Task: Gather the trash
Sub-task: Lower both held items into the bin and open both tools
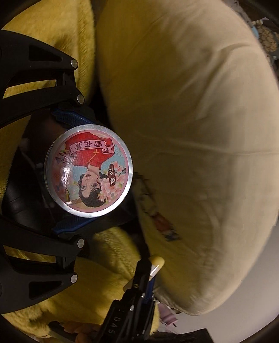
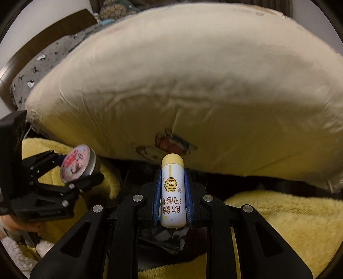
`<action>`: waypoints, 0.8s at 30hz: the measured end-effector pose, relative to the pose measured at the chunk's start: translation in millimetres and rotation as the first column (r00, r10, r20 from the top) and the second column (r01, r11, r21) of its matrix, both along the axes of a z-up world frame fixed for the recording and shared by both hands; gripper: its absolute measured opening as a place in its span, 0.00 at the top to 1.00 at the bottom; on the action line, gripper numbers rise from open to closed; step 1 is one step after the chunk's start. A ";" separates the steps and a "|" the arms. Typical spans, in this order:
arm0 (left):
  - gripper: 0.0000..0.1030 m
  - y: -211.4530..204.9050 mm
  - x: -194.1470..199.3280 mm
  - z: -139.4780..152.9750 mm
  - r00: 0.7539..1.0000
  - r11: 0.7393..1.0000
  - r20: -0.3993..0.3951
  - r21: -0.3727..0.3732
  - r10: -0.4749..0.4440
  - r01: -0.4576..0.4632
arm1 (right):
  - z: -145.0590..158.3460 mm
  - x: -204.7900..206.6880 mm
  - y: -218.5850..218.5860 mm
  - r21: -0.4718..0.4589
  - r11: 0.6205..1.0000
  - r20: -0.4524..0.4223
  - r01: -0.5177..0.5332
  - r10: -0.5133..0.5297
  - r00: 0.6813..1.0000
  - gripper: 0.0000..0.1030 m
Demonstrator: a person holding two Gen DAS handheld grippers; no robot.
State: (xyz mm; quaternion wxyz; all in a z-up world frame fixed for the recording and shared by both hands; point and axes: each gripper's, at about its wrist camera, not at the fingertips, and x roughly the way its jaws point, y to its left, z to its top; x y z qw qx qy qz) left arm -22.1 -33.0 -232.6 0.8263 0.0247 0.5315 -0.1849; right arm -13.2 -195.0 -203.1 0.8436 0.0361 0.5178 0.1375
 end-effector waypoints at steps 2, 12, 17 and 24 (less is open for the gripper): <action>0.35 -1.4 0.4 -10.6 0.999 1.000 -0.032 0.002 -0.008 0.008 | -11.4 0.1 1.9 -0.003 1.000 -0.035 -0.003 0.002 0.999 0.80; 0.35 -10.6 9.1 -47.7 0.983 0.998 -0.175 0.017 -0.054 0.058 | -55.6 1.9 11.8 0.001 1.000 -0.181 -0.011 0.011 0.983 0.80; 0.35 -14.2 12.0 -55.6 0.976 0.998 -0.213 0.014 -0.049 0.054 | -61.4 5.0 8.5 0.005 1.000 -0.202 0.003 -0.002 0.979 0.78; 0.18 1.1 12.8 -50.4 0.979 0.999 -0.201 0.026 -0.022 0.027 | -56.2 16.9 -2.2 0.015 0.999 -0.192 0.039 -0.035 0.981 0.47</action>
